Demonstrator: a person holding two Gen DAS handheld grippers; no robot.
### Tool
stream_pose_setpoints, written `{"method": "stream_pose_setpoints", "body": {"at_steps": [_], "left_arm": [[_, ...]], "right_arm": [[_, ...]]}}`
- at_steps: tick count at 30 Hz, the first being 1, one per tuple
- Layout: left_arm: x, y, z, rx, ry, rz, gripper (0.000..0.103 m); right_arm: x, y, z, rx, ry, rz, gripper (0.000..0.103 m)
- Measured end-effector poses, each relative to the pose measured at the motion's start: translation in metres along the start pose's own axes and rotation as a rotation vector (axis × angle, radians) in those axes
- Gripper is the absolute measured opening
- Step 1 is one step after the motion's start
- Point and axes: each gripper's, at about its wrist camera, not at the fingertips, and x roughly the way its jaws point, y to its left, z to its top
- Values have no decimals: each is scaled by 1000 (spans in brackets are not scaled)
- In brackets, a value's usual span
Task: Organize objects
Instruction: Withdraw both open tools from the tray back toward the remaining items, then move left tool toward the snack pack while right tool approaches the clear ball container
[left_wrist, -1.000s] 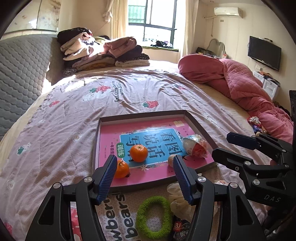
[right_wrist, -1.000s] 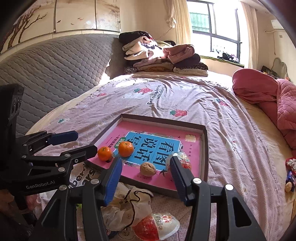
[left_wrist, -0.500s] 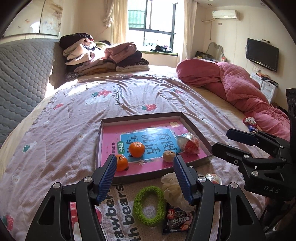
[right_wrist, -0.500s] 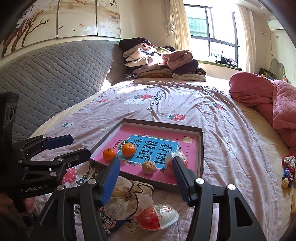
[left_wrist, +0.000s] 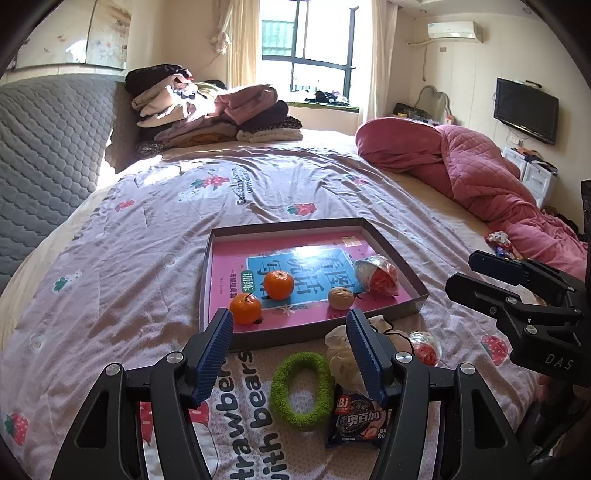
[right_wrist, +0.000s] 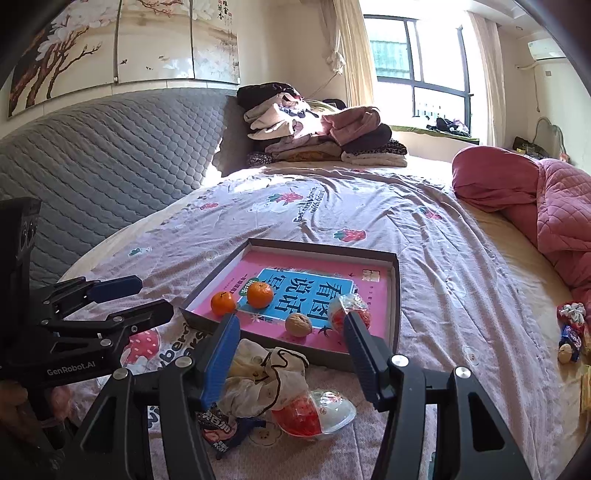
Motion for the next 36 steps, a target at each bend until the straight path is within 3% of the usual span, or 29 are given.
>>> {"method": "stream_pose_setpoints", "body": {"at_steps": [20,36], "left_arm": [[-10,0,-29,-6,46,19,65],[-18,-27,-58,59,88,7,65]], "right_arm": [[-17,-4,-20,19,6,-11,59],[-29,-9,-43,21,34,-29,59]]}}
